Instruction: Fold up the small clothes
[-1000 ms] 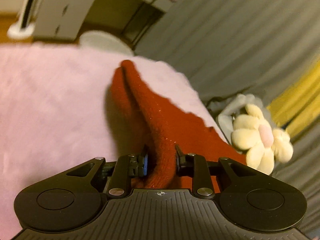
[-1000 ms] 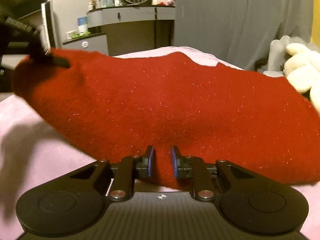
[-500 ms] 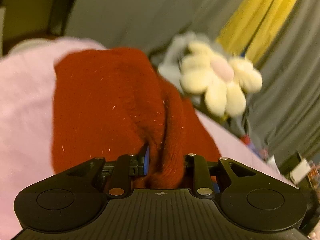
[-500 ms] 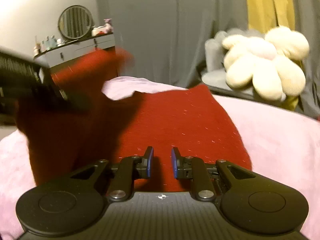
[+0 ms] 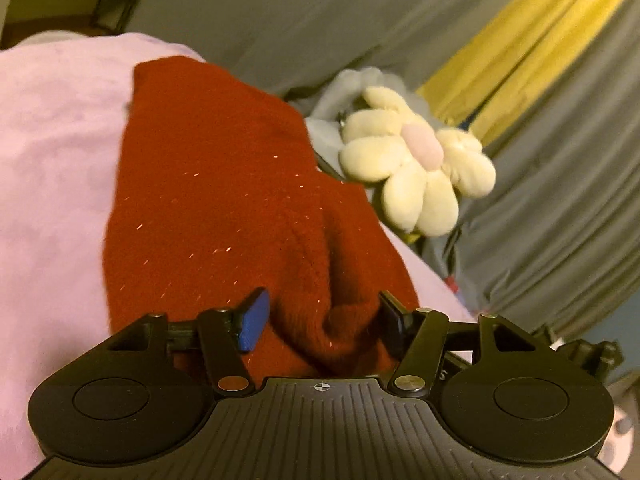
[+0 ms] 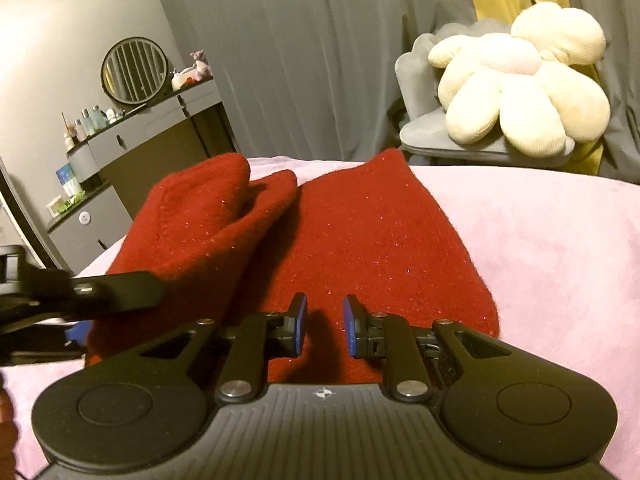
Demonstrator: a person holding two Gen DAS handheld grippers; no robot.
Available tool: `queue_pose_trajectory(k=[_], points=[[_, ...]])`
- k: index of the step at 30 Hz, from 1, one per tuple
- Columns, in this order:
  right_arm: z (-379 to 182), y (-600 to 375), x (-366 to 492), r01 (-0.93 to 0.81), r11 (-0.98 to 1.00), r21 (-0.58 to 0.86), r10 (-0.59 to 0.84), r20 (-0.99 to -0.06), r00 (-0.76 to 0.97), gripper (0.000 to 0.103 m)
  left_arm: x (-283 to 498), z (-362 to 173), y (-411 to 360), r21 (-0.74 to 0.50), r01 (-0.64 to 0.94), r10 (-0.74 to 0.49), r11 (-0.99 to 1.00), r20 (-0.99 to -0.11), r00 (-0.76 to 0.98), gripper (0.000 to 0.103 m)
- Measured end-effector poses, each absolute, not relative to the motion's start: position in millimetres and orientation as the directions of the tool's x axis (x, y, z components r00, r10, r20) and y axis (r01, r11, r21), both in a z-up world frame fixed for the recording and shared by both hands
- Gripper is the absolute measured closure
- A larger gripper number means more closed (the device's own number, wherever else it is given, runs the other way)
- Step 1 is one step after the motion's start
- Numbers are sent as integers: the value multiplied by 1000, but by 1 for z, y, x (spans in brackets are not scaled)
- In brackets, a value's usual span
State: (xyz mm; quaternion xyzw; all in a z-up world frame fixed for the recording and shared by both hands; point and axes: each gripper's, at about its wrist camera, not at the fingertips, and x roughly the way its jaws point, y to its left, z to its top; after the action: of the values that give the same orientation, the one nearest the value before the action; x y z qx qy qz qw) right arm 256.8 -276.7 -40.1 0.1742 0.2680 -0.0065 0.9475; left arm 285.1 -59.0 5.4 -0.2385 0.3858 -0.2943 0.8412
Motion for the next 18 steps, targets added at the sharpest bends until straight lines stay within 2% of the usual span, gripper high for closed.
queue_pose_trajectory(k=[5,11,18], points=[[-34,-271,254,92,945,313,80,-494,866,84,285,5,-60,-610,298,-660,734,-540,522,39],[-52,-269,259,125,960,249,36,-556,831,84,286,-1,-67,-578,329,-655,747,-552,517,39],[-52,-264,260,119,969,216,23,-558,830,84,290,-9,-68,-583,335,-662,741,-545,515,39]])
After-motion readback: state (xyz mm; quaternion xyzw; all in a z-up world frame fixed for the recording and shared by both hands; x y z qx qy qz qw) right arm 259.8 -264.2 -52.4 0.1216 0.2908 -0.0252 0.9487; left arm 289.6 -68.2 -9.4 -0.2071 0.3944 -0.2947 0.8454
